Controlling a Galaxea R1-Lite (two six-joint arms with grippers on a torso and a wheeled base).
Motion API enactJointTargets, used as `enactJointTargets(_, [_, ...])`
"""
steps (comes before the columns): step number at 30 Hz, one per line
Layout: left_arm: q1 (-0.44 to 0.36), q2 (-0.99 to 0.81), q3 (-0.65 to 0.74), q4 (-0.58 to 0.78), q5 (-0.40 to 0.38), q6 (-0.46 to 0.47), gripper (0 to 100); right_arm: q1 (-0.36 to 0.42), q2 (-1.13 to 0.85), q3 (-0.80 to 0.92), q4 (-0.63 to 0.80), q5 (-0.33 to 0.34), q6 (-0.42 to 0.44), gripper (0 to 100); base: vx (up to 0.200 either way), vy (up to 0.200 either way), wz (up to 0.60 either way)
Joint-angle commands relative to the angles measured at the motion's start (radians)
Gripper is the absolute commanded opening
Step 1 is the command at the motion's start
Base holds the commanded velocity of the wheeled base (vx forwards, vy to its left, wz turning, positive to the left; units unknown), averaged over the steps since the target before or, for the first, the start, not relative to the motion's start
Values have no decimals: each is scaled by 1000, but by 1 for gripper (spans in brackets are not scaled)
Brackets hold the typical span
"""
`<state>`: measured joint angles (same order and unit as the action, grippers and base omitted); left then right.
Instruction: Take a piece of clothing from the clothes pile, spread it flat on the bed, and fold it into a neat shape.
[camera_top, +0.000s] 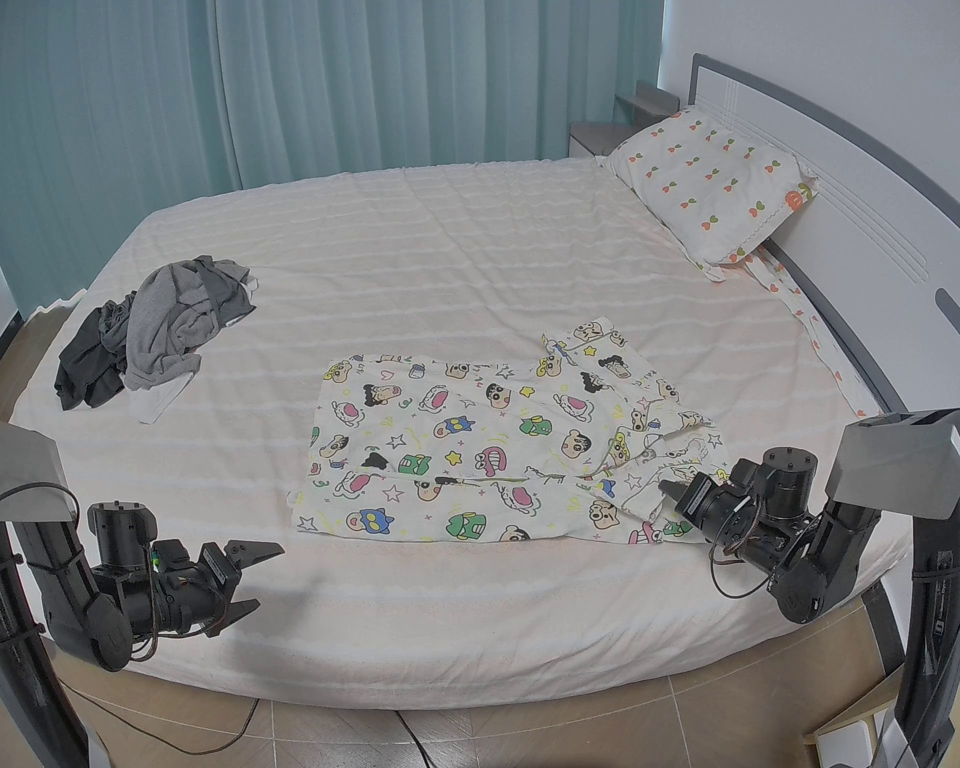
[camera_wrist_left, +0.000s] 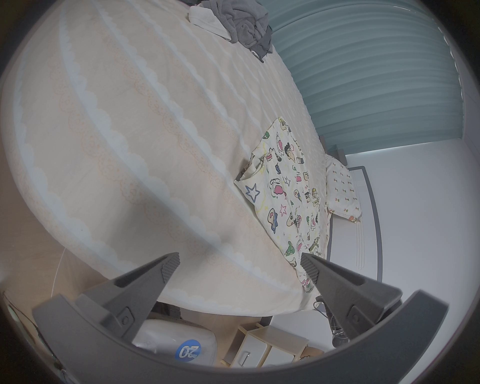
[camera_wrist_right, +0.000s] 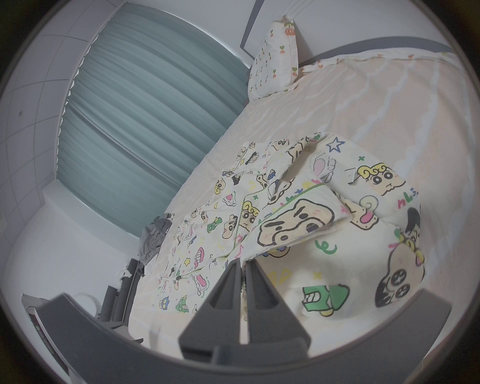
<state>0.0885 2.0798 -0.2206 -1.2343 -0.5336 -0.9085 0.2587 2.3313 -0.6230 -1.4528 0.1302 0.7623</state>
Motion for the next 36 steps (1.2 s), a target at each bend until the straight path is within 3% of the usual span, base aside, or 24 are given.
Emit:
enactJointTargets(1, [0, 2, 1, -1, 0, 0, 100, 62, -6, -1, 3, -77, 0, 0, 0, 0, 0])
enactJointTargets(4, [0, 2, 3, -1, 0, 0, 100, 83, 0, 3, 9, -149, -1, 0, 0, 0, 0])
enactJointTargets(13, [0, 2, 3, -1, 0, 0, 100, 114, 2, 66, 3, -207, -3, 0, 0, 0, 0])
enactJointTargets(26, [0, 2, 3, -1, 0, 0, 100, 154, 19, 66, 0, -221, -1, 0, 0, 0, 0])
enactJointTargets(27, [0, 2, 3, -1, 0, 0, 100, 152, 13, 80, 0, -221, 0, 100, 0, 0, 0])
enactJointTargets(36, [0, 2, 4, -1, 0, 0, 100, 145, -21, 233, -112, -222, -1, 100, 0, 0, 0])
